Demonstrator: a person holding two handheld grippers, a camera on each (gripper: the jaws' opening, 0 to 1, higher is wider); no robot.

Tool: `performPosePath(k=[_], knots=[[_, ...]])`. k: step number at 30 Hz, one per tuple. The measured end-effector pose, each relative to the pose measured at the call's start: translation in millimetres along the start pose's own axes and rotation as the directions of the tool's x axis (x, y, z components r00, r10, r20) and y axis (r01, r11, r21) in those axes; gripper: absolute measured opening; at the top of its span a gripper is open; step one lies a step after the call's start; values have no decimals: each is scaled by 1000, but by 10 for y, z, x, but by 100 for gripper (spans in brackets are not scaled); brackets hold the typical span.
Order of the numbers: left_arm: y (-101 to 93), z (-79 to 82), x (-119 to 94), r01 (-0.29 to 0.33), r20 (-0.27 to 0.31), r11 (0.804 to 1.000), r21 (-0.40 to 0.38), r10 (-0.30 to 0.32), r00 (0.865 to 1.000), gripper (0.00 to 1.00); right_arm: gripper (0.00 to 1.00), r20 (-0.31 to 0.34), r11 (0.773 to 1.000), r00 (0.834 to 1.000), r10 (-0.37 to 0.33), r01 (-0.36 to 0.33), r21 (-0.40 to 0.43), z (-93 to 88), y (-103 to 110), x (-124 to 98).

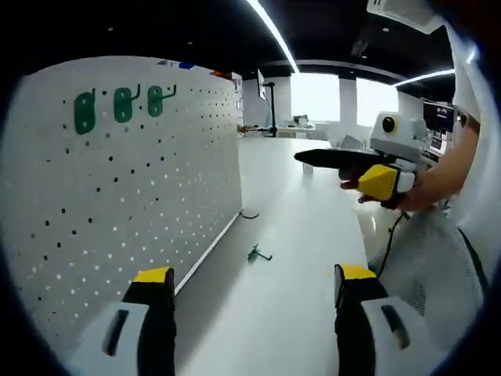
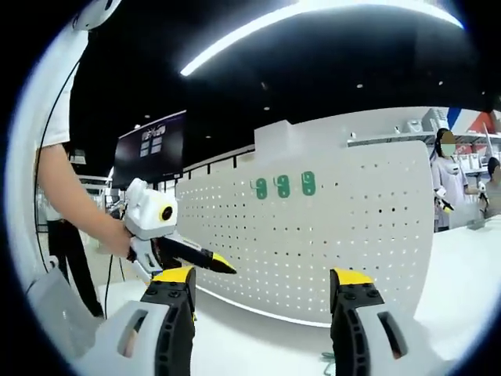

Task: Insert the hook assembly into the mounting plate slot until the hook locks in place.

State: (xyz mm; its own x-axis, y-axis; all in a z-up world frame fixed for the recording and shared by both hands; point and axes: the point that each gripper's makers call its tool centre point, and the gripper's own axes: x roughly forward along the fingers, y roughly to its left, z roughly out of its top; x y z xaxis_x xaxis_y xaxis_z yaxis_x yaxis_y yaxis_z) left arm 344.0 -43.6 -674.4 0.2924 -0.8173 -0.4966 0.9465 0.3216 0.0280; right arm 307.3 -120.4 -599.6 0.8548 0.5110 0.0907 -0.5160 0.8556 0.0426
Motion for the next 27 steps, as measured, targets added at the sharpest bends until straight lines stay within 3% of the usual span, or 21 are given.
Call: performPosePath(k=[5,11,16,19,23,27], knots=[[-38,-50,204,67,-74,997,45,-64,995,84,68,-6,1000,1000,-4,4,-1,-34,-1,-21],[-60,-121,393,139,-159,987,82,-125,979,83,68,1,1000,1000,-13,13,-4,-15,-23,-30],[-66,-160,567,198,-229,974,113,-168,959,82,68,5,1000,1000,-17,17,-10,3,-37,-30],[-53,-175,673,239,-290,958,157,-187,939,81,68,8,1000,1000,-22,22,-13,14,-52,-21],[-35,-175,805,278,-328,945,171,-212,921,79,68,9,1000,1000,-27,27,-13,6,-67,-9],[-7,-213,969,334,-388,919,209,-236,891,79,68,11,999,999,-32,32,-12,14,-87,-5]])
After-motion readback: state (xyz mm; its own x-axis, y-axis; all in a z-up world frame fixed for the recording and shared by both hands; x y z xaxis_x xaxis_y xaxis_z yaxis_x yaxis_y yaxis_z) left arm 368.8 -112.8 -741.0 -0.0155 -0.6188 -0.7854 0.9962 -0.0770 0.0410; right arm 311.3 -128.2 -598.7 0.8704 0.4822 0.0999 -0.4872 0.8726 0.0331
